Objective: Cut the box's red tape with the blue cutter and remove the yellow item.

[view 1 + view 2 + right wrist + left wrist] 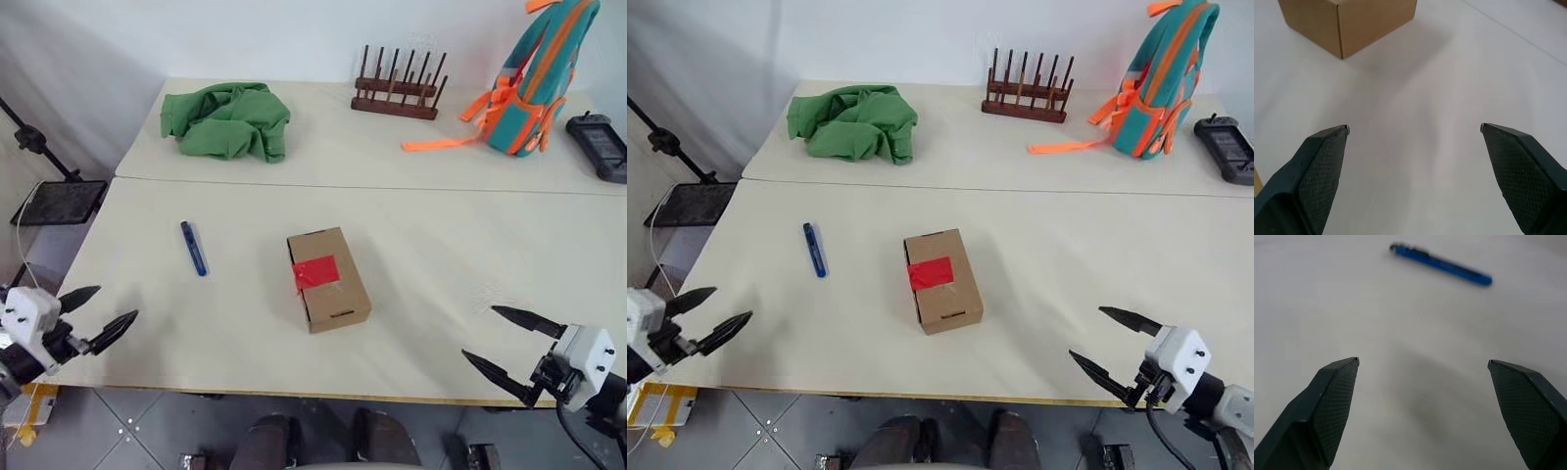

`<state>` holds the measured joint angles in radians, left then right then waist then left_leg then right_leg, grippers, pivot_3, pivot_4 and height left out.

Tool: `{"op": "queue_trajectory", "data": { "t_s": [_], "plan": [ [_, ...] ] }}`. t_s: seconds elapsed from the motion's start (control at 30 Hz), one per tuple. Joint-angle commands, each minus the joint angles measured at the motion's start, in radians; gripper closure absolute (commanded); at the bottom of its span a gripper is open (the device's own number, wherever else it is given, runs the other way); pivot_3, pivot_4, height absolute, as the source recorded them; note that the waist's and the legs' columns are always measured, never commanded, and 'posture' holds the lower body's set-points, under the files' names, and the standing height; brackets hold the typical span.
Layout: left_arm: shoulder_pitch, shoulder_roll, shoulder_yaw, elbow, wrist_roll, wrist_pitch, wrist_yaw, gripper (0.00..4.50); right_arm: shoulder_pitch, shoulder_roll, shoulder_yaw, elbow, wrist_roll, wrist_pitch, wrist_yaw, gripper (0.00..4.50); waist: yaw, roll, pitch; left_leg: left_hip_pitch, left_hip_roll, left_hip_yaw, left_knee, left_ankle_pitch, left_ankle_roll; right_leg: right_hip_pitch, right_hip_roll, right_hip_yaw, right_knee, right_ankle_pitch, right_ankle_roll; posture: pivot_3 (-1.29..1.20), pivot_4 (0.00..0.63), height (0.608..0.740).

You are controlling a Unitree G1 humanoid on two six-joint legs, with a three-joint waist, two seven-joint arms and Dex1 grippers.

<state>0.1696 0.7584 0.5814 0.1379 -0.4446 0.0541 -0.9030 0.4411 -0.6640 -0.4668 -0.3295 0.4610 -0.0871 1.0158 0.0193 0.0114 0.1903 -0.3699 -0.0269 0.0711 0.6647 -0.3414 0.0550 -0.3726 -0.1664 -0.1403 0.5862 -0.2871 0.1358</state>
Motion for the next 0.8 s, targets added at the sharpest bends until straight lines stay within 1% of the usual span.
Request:
{"op": "queue_trajectory", "data": {
  "t_s": [0.03,0.07,0.1,0.17,0.2,0.23,0.27,0.3,0.37,0.43,0.5,0.53,0.57,0.6,0.63,0.67,0.7,0.8],
  "plan": [
    [-0.003,0.01,-0.001,0.011,0.039,-0.04,0.021,0.01,-0.003,-0.002,-0.004,-0.046,0.012,0.006,-0.015,0.0,-0.002,0.0,0.0,0.0,0.0,0.001,0.0,0.0,0.0,-0.001,0.001,0.001,0.0,0.0,0.0,0.0,0.15,0.74],
    [-0.003,0.008,-0.004,0.002,0.032,-0.02,0.025,0.01,-0.017,-0.006,-0.003,-0.054,0.037,0.028,-0.018,0.0,-0.002,0.0,0.0,0.0,0.0,0.002,0.0,0.0,0.0,-0.002,0.002,0.002,0.001,0.0,0.0,0.0,0.15,0.74],
    [-0.002,0.019,-0.009,-0.013,-0.006,0.062,0.009,0.01,-0.056,-0.011,-0.004,-0.076,0.093,0.089,-0.051,0.0,-0.002,0.0,0.0,0.0,0.0,0.003,0.0,0.0,0.0,-0.002,0.002,0.002,0.001,0.0,0.0,0.0,0.15,0.74],
    [-0.013,0.032,-0.024,-0.048,-0.026,0.088,-0.021,0.0,-0.102,-0.047,0.018,-0.132,0.173,0.194,-0.057,0.39,-0.005,0.0,0.0,0.0,0.001,0.004,0.0,-0.001,0.0,-0.002,0.002,0.003,0.001,0.0,0.0,0.0,0.15,0.74],
    [-0.035,0.032,-0.028,-0.062,-0.033,0.095,-0.019,0.0,-0.11,-0.069,0.033,-0.153,0.182,0.228,-0.045,0.57,-0.004,0.0,0.0,0.0,0.001,0.004,0.001,-0.001,0.001,-0.002,0.001,0.004,0.001,0.0,0.0,0.0,0.15,0.74],
    [-0.086,0.027,-0.053,-0.085,-0.035,0.1,-0.007,0.4,-0.113,-0.096,0.064,-0.177,0.174,0.265,-0.034,0.9,0.0,0.0,0.0,0.0,0.001,0.005,0.002,-0.001,0.001,-0.002,0.0,0.004,0.002,0.0,0.0,0.0,0.15,0.74],
    [-0.144,0.021,-0.087,-0.103,-0.038,0.126,0.006,0.63,-0.115,-0.119,0.091,-0.193,0.16,0.294,-0.031,1.31,0.007,-0.002,0.001,0.0,0.001,0.004,0.003,-0.001,0.001,-0.002,-0.002,0.005,0.002,0.0,0.0,0.0,0.15,0.74],
    [-0.182,0.017,-0.109,-0.117,-0.04,0.144,0.014,0.88,-0.115,-0.135,0.108,-0.206,0.152,0.316,-0.031,1.59,0.016,-0.002,0.0,0.0,0.002,0.004,0.003,-0.001,0.0,-0.003,-0.002,0.005,0.002,0.0,-0.001,0.0,0.15,0.74],
    [-0.312,-0.005,-0.211,-0.138,-0.009,0.169,0.03,1.56,-0.123,-0.174,0.164,-0.233,0.124,0.351,-0.022,2.35,0.037,-0.002,0.0,-0.001,0.003,0.0,0.004,0.0,-0.001,-0.002,-0.001,0.007,0.001,0.001,-0.002,0.0,0.15,0.74],
    [-0.4,-0.026,-0.278,-0.134,0.005,0.186,0.033,2.23,-0.13,-0.199,0.203,-0.25,0.106,0.37,-0.011,3.05,0.039,-0.002,0.0,-0.002,0.001,0.0,0.004,0.0,-0.001,-0.002,0.0,0.007,0.002,0.001,-0.002,0.0,0.15,0.74],
    [-0.483,-0.044,-0.355,-0.108,0.053,0.189,0.047,2.85,-0.138,-0.222,0.239,-0.268,0.097,0.404,-0.008,3.75,0.034,-0.002,0.0,-0.002,0.0,0.002,0.003,0.0,-0.001,-0.003,0.003,0.006,0.003,0.001,-0.001,0.0,0.15,0.74],
    [-0.619,-0.121,-0.437,-0.001,0.111,0.159,0.067,3.11,-0.172,-0.231,0.303,-0.28,0.088,0.449,-0.015,4.05,0.032,-0.002,0.0,-0.001,0.0,0.003,0.003,0.001,0.001,-0.003,0.004,0.005,0.003,0.001,-0.001,0.0,0.15,0.74],
    [-0.718,-0.177,-0.497,0.081,0.151,0.135,0.081,3.4,-0.198,-0.236,0.349,-0.288,0.082,0.483,-0.021,4.36,0.035,-0.003,0.0,-0.001,0.0,0.006,0.003,0.004,0.005,-0.003,0.007,0.003,0.003,0.001,-0.001,0.0,0.15,0.74],
    [-0.8,-0.228,-0.55,0.17,0.198,0.119,0.096,3.7,-0.23,-0.231,0.398,-0.285,0.061,0.491,-0.024,4.5,0.04,-0.005,0.001,0.0,0.0,0.007,0.005,0.004,0.007,-0.002,0.007,0.002,0.004,0.001,-0.001,0.0,0.15,0.74],
    [-0.865,-0.267,-0.597,0.254,0.245,0.082,0.089,4.01,-0.268,-0.217,0.446,-0.277,0.042,0.508,-0.037,4.5,0.045,-0.006,0.001,-0.003,0.0,0.006,0.008,0.005,0.008,-0.002,0.008,0.001,0.003,0.002,0.0,0.0,0.15,0.74],
    [-0.902,-0.289,-0.627,0.315,0.279,0.049,0.081,4.28,-0.297,-0.205,0.479,-0.271,0.028,0.519,-0.048,4.5,0.044,-0.006,0.001,-0.006,0.001,0.006,0.013,0.005,0.008,-0.003,0.009,0.001,0.003,0.002,0.001,0.0,0.15,0.74],
    [-0.928,-0.305,-0.646,0.363,0.301,0.02,0.073,4.44,-0.316,-0.198,0.502,-0.269,0.019,0.529,-0.058,4.5,0.039,-0.007,0.0,-0.006,0.001,0.007,0.015,0.004,0.009,-0.003,0.01,0.002,0.003,0.003,0.002,0.0,0.15,0.74],
    [-1.022,-0.368,-0.674,0.514,0.323,-0.017,0.067,4.44,-0.398,-0.159,0.589,-0.257,-0.002,0.591,-0.09,4.5,0.016,-0.009,0.001,-0.006,0.003,0.009,0.016,0.002,0.01,-0.004,0.013,0.006,0.002,0.003,0.003,0.0,0.15,0.74]
  ]
}}
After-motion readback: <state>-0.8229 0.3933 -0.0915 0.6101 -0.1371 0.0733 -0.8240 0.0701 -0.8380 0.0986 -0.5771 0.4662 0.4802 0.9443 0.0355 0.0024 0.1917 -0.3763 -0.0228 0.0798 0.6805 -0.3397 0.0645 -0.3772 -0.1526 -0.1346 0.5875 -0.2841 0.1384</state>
